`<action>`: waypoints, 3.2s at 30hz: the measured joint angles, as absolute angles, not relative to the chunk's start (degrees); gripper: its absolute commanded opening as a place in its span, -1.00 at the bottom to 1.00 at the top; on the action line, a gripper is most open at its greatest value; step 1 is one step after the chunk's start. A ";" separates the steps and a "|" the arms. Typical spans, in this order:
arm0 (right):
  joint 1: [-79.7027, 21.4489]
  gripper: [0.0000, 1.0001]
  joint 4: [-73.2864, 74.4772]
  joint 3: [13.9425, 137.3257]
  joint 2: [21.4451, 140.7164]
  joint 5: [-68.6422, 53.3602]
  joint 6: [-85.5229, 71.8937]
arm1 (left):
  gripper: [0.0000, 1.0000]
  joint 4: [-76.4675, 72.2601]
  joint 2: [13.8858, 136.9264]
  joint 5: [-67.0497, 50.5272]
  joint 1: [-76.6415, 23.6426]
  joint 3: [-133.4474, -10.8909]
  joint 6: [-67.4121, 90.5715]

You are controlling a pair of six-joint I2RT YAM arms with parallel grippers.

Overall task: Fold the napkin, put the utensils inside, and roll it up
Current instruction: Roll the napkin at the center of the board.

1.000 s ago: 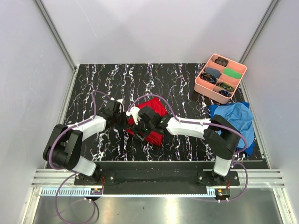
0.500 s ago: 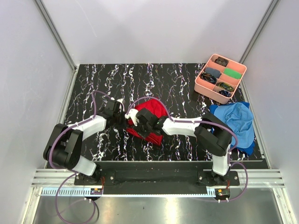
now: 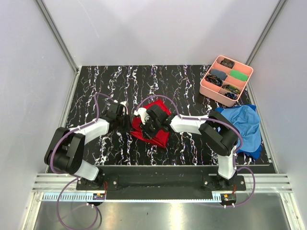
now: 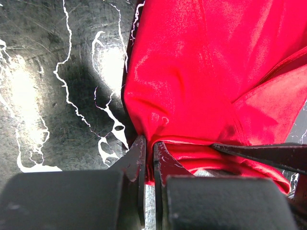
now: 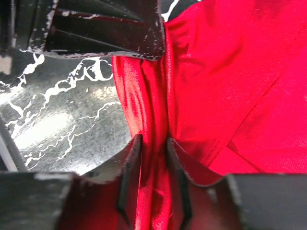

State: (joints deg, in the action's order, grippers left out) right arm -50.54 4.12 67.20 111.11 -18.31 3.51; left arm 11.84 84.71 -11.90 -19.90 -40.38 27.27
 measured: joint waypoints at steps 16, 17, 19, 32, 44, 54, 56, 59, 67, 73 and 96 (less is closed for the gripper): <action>-50.33 0.06 4.38 67.20 109.67 -20.43 3.44 | -1.00 11.73 84.71 -11.88 -19.90 -40.36 27.49; -50.30 -0.04 4.40 67.20 109.69 -20.32 3.60 | -1.00 11.75 84.71 -11.88 -19.90 -40.36 27.49; -50.30 -0.12 4.54 67.24 109.69 -20.03 3.88 | -1.00 11.73 84.71 -11.88 -19.90 -40.36 27.49; -49.41 -0.55 5.10 68.58 110.30 -19.73 3.77 | -1.00 11.75 84.68 -11.88 -19.90 -40.36 27.49; -47.51 -1.00 5.96 70.89 114.24 -23.31 2.66 | -0.16 12.05 82.76 -10.59 -19.90 -39.20 28.29; -44.42 -1.00 5.93 72.34 116.90 -29.95 1.30 | 0.44 9.17 72.53 -7.51 -19.90 -32.97 30.74; -43.94 -1.00 6.09 72.82 117.49 -31.27 0.99 | 0.54 7.31 70.70 -7.81 -19.90 -30.41 31.31; -43.27 -1.00 6.33 73.49 118.32 -33.47 0.40 | 0.54 3.97 69.56 -8.88 -19.90 -27.33 31.59; -41.93 -1.00 6.72 74.81 120.22 -38.17 -0.23 | 0.26 -0.69 71.40 -10.33 -18.74 -26.61 31.07; -41.08 -1.00 7.33 75.77 121.49 -41.08 -0.32 | 0.07 -5.21 72.31 -11.22 -17.67 -26.17 30.22; -39.90 -0.53 10.26 78.48 124.09 -46.19 -0.67 | -1.00 -14.87 81.52 -16.27 -17.58 -25.54 29.08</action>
State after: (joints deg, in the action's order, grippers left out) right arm -39.90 10.26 78.48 124.09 -46.19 -0.67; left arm -14.87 81.52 -16.27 -17.58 -25.54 29.08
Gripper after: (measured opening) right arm 0.051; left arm 0.032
